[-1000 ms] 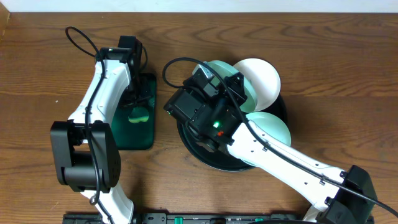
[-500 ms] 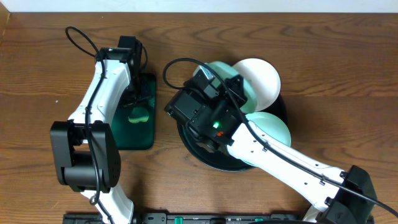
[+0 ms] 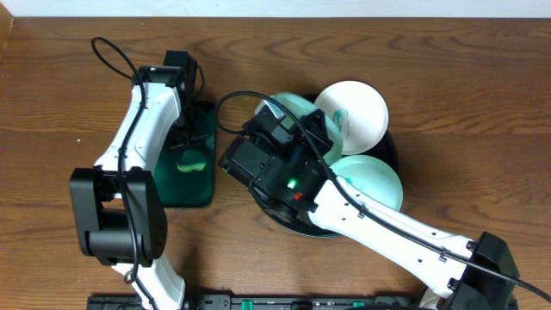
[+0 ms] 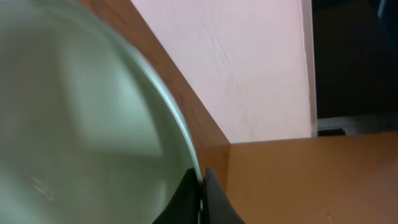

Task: Clean dirty plates on tray and stack at the side

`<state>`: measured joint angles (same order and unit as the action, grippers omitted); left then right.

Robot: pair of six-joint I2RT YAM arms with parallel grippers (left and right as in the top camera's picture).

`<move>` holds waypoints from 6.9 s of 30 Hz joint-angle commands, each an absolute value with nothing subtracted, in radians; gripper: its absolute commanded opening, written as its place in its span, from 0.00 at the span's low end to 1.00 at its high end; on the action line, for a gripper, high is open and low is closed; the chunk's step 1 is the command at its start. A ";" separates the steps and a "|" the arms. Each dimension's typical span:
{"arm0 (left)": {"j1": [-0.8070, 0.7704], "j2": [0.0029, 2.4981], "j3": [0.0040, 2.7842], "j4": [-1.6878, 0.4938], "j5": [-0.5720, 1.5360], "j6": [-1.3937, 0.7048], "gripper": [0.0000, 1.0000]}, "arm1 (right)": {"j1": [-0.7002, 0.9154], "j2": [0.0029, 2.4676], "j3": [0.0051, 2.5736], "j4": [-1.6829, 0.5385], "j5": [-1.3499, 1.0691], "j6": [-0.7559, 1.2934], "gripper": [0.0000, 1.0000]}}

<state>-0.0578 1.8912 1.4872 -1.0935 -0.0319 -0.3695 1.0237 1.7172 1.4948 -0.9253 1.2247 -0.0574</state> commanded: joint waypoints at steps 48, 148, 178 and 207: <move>-0.056 1.891 1.482 -1.114 -0.034 -0.355 0.07 | -0.244 1.648 1.570 -0.991 0.220 0.463 0.01; -0.056 1.891 1.482 -1.105 -0.034 -0.322 0.07 | 0.442 1.526 0.799 -0.631 -0.057 0.561 0.01; -0.553 1.901 1.482 -0.928 0.121 -0.327 0.07 | 0.446 1.719 0.799 -0.461 -0.106 0.605 0.01; -0.811 2.203 1.482 -0.686 0.603 -0.313 0.07 | 0.446 1.719 0.799 -0.464 -0.141 0.596 0.01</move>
